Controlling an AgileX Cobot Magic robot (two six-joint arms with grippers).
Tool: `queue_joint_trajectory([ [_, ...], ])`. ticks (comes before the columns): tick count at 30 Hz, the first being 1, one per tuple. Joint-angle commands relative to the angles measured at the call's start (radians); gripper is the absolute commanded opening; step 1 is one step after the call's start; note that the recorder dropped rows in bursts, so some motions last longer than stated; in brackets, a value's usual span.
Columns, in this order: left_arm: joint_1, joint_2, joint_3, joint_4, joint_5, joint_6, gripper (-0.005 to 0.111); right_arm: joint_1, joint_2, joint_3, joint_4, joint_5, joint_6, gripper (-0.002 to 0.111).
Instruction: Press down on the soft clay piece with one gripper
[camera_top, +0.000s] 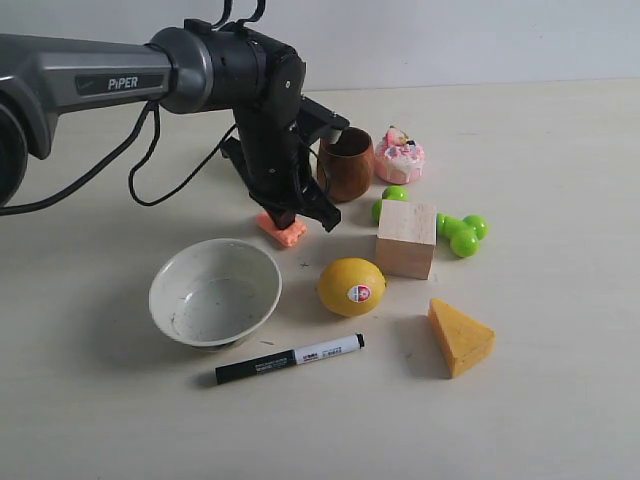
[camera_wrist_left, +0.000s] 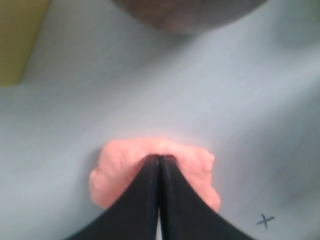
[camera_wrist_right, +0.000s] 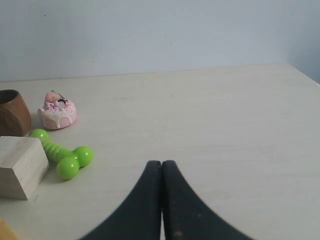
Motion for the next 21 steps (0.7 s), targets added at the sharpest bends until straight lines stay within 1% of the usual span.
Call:
queue_joint_trajectory([
  [1,0.008,-0.01,0.013,0.005,0.056,-0.008,0.0,0.004,-0.005,0.004,0.0,-0.006,-0.005,0.0],
  [10,0.008,-0.016,0.013,0.005,0.051,-0.011,0.0,0.004,-0.005,0.004,0.0,-0.006,-0.005,0.0],
  [21,0.008,-0.048,0.013,0.007,-0.006,-0.004,0.0,0.004,-0.005,0.004,0.0,-0.006,-0.005,0.0],
])
